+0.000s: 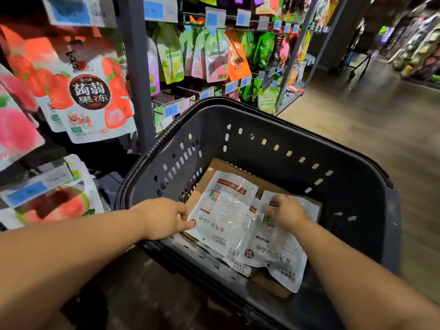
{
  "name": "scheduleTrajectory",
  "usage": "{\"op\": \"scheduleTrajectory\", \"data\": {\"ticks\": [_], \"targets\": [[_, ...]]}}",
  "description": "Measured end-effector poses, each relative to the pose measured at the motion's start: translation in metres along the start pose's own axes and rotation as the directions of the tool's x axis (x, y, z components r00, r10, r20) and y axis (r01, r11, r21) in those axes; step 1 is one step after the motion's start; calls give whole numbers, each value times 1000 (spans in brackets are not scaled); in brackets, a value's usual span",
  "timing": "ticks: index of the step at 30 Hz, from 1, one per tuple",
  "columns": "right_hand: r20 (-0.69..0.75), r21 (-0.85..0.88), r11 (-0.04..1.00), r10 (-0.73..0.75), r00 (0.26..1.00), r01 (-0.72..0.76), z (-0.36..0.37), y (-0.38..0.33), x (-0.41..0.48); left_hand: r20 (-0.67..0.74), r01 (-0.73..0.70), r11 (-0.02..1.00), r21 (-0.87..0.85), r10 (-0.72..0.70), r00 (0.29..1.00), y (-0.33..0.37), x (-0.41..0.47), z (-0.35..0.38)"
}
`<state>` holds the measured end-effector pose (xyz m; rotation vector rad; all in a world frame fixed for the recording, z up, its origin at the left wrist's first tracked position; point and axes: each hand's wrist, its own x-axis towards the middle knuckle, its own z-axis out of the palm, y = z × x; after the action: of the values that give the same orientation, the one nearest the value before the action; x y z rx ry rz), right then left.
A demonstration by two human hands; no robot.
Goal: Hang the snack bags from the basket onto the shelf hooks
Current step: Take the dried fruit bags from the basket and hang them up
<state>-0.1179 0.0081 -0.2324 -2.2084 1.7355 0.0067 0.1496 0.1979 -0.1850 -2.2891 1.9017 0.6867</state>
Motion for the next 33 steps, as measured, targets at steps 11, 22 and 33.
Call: {"op": "scheduleTrajectory", "data": {"ticks": [11, 22, 33], "targets": [[-61, -313, 944, 86, 994, -101, 1, 26, 12, -123, 1, 998, -65, -9, 992, -16, -7, 15], [-102, -66, 996, -66, 993, 59, -33, -14, -17, -152, 22, 988, -155, -46, 987, -20, -4, 11], [-203, 232, 960, -109, 973, 156, -66, -19, -43, -202, 14, 899, -437, -113, 973, -16, 1, 3]]}}
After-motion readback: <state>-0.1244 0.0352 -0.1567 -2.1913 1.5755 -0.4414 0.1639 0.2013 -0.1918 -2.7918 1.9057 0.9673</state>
